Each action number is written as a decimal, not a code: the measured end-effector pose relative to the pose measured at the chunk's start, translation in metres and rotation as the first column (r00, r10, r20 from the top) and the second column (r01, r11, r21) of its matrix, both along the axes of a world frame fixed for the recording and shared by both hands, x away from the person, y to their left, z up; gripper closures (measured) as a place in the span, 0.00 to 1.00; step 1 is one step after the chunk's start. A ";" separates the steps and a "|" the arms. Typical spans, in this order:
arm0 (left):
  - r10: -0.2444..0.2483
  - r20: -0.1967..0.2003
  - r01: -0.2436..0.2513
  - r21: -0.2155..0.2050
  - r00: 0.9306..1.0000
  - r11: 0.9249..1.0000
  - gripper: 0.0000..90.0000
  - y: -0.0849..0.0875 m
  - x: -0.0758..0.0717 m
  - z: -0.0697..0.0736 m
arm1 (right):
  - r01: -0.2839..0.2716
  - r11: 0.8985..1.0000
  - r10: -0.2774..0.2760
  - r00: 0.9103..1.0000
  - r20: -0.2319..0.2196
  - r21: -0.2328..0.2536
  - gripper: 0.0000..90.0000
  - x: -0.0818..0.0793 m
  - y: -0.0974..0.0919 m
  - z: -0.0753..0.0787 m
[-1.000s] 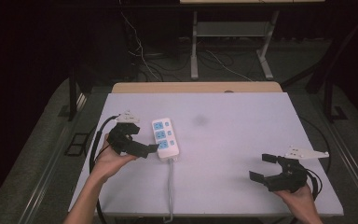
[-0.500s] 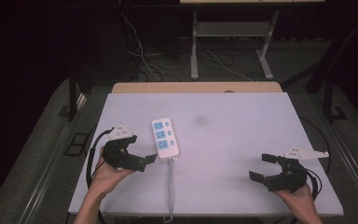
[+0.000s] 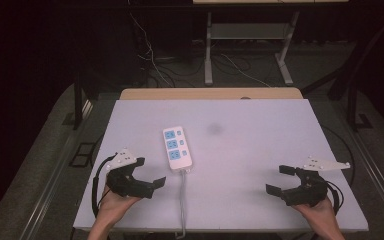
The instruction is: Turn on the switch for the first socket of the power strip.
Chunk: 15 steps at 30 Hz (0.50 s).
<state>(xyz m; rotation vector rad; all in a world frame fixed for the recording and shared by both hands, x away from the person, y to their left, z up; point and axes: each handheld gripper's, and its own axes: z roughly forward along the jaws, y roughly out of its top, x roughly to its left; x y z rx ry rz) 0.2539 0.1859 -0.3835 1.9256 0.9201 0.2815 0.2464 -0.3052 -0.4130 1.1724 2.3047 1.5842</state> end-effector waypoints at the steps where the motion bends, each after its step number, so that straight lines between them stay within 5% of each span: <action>1: 0.000 -0.004 0.000 -0.006 1.000 1.000 0.00 0.000 -0.001 -0.003 | -0.001 1.000 0.001 1.000 -0.001 0.000 0.01 0.000 0.000 0.000; 15: -0.002 -0.016 0.001 -0.038 1.000 0.999 0.00 -0.004 -0.007 -0.029 | -0.015 1.000 0.015 1.000 -0.007 -0.005 0.01 -0.001 0.001 -0.001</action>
